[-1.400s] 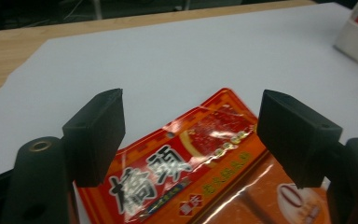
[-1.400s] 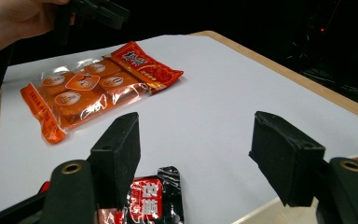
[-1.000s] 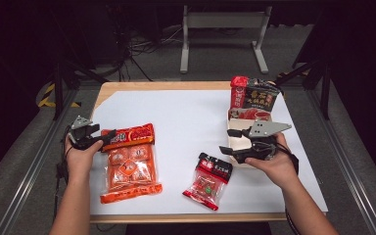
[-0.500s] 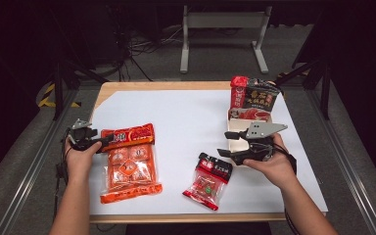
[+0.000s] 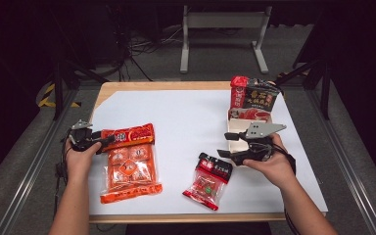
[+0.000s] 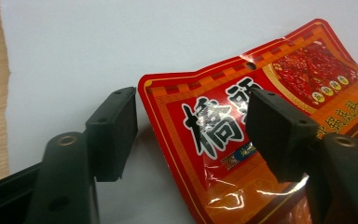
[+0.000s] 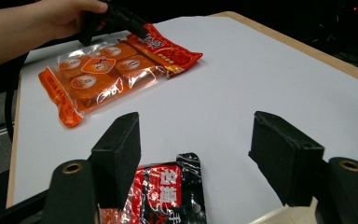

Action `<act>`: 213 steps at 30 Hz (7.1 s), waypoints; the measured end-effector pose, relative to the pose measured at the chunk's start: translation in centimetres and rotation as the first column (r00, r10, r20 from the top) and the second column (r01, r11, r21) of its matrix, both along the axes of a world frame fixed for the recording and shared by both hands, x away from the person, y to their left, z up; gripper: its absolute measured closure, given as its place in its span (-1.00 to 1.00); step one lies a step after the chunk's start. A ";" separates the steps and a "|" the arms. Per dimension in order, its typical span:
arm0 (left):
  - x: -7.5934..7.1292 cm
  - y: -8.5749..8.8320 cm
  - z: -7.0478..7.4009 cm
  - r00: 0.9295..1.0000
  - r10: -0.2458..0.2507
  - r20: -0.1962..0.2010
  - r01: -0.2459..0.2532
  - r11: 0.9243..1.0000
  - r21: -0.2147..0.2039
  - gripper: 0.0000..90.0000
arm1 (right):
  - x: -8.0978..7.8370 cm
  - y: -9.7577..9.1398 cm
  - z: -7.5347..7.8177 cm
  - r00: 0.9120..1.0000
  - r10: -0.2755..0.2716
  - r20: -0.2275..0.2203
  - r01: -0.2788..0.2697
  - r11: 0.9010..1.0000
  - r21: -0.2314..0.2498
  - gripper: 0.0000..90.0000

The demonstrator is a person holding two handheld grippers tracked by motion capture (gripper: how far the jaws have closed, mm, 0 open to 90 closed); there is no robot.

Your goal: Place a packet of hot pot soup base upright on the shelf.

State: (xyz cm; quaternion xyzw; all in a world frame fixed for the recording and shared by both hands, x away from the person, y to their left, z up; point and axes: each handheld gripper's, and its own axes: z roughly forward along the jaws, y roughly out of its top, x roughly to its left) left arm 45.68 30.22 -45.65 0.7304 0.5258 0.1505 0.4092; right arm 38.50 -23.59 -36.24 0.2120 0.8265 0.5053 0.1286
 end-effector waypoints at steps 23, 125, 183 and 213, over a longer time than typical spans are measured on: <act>0.4 -0.6 -0.4 0.997 -0.009 -0.072 0.006 0.999 -0.048 0.66 | 0.0 0.3 -0.2 1.000 0.007 -0.009 -0.007 1.000 0.003 -0.25; -11.4 -10.2 18.1 0.772 -0.372 0.515 0.437 0.899 -0.006 1.00 | 0.2 4.4 2.8 0.996 0.081 -0.040 -0.076 0.989 0.129 -0.16; -13.8 -12.0 20.1 0.657 -0.439 0.613 0.557 0.831 -0.002 1.00 | 1.1 11.4 0.2 0.960 0.275 0.044 -0.278 0.939 0.202 -0.51; -14.2 -11.1 20.0 0.642 -0.405 0.650 0.538 0.843 -0.006 1.00 | 0.7 12.8 -0.5 0.913 0.407 -0.021 -0.386 0.878 0.282 0.14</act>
